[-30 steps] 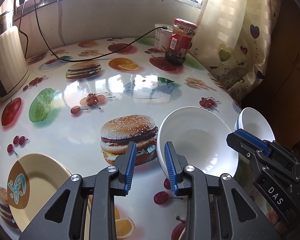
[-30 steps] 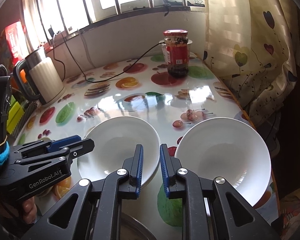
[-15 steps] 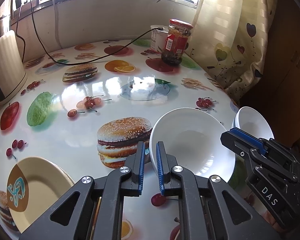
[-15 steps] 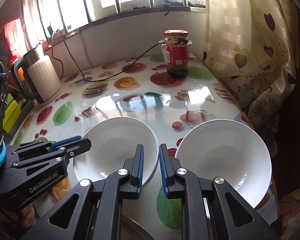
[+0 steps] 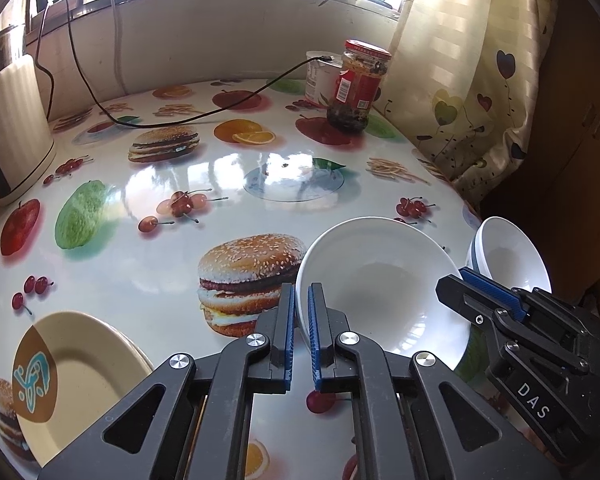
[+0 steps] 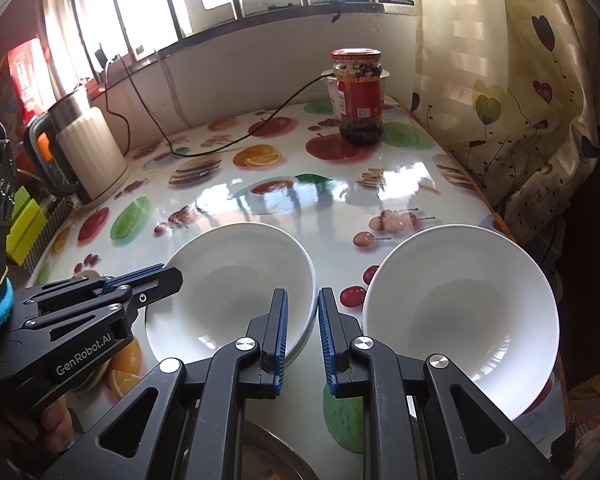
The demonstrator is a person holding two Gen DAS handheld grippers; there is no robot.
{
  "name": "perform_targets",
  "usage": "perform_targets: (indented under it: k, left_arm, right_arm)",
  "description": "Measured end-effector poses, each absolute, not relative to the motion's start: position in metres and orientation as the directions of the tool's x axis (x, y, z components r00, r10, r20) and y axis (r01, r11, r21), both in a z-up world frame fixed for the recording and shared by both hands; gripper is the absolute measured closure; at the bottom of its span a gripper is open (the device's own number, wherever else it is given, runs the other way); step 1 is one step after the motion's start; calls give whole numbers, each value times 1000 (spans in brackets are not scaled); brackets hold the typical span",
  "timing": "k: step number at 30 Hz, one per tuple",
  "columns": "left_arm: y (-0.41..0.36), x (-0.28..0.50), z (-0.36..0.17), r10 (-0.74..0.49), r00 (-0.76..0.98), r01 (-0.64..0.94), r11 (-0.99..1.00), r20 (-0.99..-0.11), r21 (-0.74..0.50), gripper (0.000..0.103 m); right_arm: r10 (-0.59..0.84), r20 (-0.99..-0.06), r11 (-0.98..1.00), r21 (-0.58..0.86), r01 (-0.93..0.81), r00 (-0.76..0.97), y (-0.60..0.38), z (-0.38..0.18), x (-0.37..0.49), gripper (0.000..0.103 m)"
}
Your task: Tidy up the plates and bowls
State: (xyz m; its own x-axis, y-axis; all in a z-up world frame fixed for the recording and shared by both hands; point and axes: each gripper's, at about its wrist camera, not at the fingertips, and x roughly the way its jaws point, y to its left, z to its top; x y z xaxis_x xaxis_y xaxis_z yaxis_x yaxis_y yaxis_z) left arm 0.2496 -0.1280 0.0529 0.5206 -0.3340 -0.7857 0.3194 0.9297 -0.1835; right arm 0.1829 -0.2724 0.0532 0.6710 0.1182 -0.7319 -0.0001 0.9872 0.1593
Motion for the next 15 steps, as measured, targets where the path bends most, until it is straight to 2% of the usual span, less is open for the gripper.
perform_targets:
  k: [15]
  left_arm:
    - [-124,242,62,-334,539,312,932,-774,-186,96]
  right_arm:
    - [123,-714,983,182,13,689,-273,61,177,89]
